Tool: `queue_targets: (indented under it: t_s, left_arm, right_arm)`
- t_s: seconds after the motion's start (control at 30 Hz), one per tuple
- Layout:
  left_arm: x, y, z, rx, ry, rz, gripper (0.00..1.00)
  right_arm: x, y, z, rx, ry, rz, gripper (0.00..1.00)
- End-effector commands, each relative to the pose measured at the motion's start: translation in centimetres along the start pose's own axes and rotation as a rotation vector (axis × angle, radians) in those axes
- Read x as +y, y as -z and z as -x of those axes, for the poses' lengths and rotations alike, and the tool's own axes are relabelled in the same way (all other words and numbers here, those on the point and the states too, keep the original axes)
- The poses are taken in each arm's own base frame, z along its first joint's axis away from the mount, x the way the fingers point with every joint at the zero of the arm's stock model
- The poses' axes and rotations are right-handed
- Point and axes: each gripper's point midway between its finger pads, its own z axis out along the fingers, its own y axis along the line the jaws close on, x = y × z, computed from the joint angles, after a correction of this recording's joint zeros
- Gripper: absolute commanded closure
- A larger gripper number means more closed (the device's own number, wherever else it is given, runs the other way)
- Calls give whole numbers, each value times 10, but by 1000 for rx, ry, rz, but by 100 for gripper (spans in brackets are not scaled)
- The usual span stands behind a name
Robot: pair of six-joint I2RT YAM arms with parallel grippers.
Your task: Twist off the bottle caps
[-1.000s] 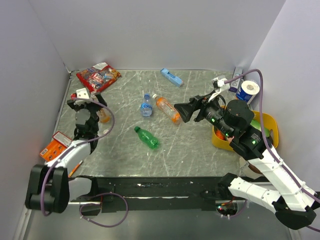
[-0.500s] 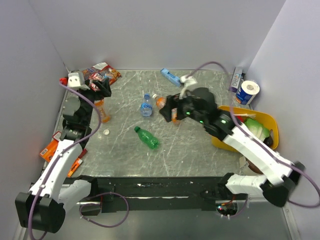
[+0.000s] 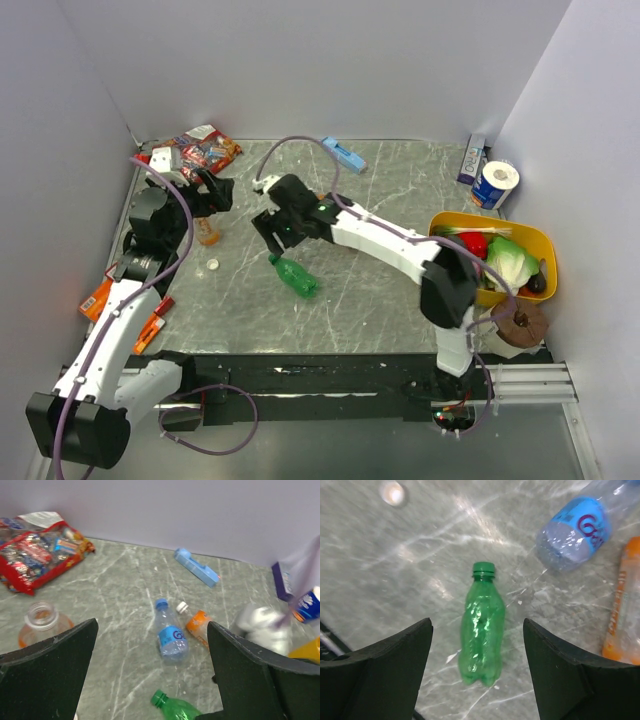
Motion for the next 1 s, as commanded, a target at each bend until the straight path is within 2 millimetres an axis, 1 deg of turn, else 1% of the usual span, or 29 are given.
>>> queue_targets:
  t_s: [0.0, 0.07, 0.1, 0.13, 0.17, 0.2, 0.27, 0.3, 0.47, 0.6, 0.7, 0.77, 0.8, 0.87, 0.97]
  left_arm:
    - [4, 12, 34, -82, 15, 73, 4]
    - [4, 13, 35, -85, 9, 77, 4]
    - [2, 13, 36, -85, 4, 72, 4]
    - [1, 13, 36, -85, 1, 70, 4]
    - [0, 13, 35, -83, -2, 70, 4]
    - [-1, 13, 35, -81, -4, 67, 4]
    - [-4, 12, 32, -73, -4, 54, 4]
    - [-5, 11, 31, -70, -4, 52, 4]
    - [-11, 10, 26, -58, -5, 28, 4]
    - [-11, 8, 23, -52, -4, 24, 4]
    - [-12, 7, 20, -43, 1, 19, 4]
    - [-13, 5, 20, -41, 5, 13, 4]
    - [-12, 5, 18, -37, 6, 15, 4]
    - [-12, 3, 16, -31, 6, 17, 4]
    - [-12, 2, 15, -26, 9, 16, 4]
  right_arm:
    - [-5, -24, -6, 83, 69, -21, 21]
    - [-3, -33, -8, 96, 70, -15, 21]
    - [-4, -42, -16, 122, 71, -16, 21]
    - [-4, -46, -19, 134, 71, -15, 21]
    - [-3, -49, -18, 136, 70, -15, 20]
    - [1, -57, -26, 164, 73, 7, 18]
    - [4, -62, -29, 180, 73, 28, 16]
    - [4, -69, -38, 206, 75, 28, 16]
    - [5, -76, -50, 235, 78, 20, 16]
    - [4, -78, -58, 251, 76, 10, 16]
    - [2, -85, -66, 261, 74, 1, 16]
    - [2, -87, -68, 268, 74, -3, 20]
    - [0, -92, -73, 284, 74, -9, 20]
    - [0, -95, -75, 294, 78, -16, 23]
    - [-1, -99, -77, 296, 81, -16, 24]
